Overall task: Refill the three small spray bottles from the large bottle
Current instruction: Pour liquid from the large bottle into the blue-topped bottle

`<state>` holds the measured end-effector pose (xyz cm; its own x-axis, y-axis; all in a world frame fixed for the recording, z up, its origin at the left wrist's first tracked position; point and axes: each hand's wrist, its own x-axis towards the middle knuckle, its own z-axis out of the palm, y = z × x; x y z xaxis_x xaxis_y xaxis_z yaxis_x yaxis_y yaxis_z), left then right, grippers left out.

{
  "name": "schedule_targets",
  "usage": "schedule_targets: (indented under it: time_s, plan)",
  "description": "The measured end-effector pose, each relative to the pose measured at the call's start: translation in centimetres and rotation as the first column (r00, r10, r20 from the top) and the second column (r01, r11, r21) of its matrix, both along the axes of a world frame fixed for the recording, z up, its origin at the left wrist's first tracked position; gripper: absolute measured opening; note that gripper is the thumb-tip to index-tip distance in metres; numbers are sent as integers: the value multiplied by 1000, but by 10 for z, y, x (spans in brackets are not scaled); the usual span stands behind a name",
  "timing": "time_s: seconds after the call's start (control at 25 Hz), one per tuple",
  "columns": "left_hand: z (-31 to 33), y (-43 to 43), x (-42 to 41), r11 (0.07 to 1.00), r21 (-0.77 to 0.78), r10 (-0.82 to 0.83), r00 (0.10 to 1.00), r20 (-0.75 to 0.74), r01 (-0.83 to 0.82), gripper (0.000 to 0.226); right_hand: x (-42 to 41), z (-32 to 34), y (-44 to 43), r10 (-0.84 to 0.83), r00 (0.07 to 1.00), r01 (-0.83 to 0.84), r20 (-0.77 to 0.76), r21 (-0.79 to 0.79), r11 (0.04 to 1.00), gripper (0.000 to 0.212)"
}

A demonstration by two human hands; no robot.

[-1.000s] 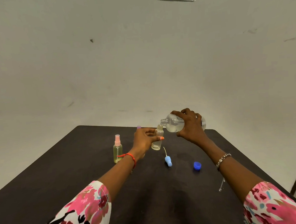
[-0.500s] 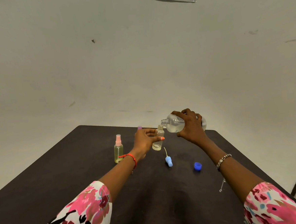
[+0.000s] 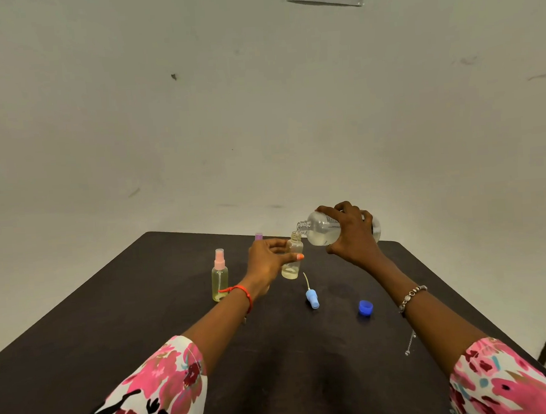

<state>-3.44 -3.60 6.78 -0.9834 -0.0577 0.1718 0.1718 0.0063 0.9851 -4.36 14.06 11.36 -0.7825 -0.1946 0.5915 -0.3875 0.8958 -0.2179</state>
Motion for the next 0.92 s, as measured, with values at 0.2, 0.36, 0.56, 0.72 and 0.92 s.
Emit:
schedule_targets:
  time_s: [0.2,0.36,0.56,0.72,0.92]
  plan:
    - [1,0,1,1000,11,3,1000,6,-3,48,1,1,0,-1,1000,1,-8,1,1000,76]
    - [3,1,4,1000,-7,7,1000,4,-7,45,1,1,-1,1,1000,-1,-2,0,1000,77]
    - [3,1,5,1000,-20,7,1000,0,-7,43,1,0,-1,5,1000,-5,-2,6,1000,77]
    - [2,2,6,1000,-18,12,1000,10,-12,45,1,-1,0,3,1000,-2,-2,9,1000,77]
    - [3,2,7,1000,-15,0,1000,0,0,44,1,0,0,-6,1000,6,-2,11,1000,77]
